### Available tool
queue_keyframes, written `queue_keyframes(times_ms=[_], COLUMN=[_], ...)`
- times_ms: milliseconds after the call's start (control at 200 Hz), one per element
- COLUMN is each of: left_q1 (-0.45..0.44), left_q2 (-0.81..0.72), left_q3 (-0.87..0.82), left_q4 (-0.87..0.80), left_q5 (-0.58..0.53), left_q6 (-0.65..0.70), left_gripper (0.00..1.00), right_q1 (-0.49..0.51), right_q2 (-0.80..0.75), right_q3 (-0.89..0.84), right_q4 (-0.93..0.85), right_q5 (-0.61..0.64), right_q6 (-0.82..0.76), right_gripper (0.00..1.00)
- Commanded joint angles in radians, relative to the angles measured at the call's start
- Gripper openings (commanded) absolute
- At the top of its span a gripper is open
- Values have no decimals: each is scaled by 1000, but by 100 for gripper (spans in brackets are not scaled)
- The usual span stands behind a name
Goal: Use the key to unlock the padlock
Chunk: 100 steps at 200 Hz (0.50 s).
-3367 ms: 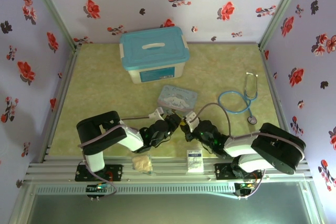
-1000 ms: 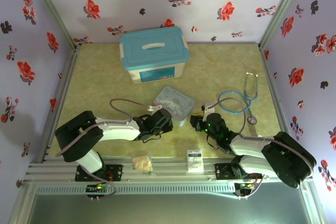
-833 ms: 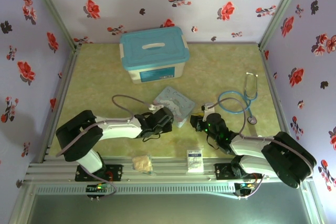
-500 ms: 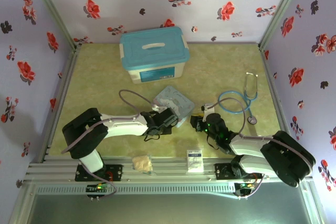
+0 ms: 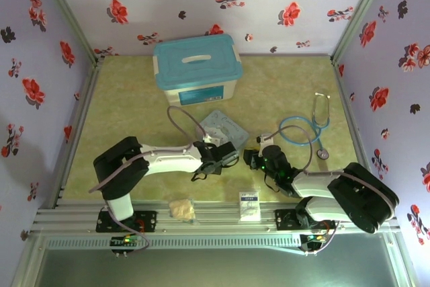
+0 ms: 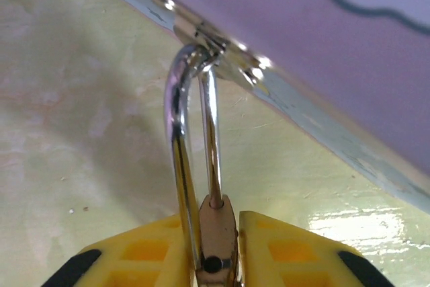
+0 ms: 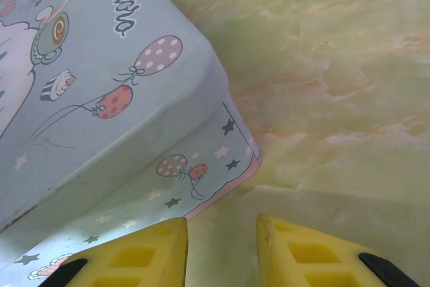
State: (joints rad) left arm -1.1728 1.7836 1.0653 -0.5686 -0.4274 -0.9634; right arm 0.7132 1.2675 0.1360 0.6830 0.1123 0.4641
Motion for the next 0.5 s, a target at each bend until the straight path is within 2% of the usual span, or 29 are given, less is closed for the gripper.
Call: queue_keyframes(times_ms=[0, 105, 495], left_q1=[-31, -60, -118], left_q2=[35, 62, 96], left_q3=[54, 99, 159], left_q4=[-123, -188, -199], left_q5=[-116, -185, -165], left_q6=[15, 20, -15], left_gripper=[24, 25, 32], right_q1=[-4, -5, -4], right_q2=[9, 15, 14], right_q3=[14, 18, 15], right_q4=[27, 30, 27], right_q5=[9, 11, 9], right_q6=[-9, -8, -10], right_gripper=[32, 32, 32])
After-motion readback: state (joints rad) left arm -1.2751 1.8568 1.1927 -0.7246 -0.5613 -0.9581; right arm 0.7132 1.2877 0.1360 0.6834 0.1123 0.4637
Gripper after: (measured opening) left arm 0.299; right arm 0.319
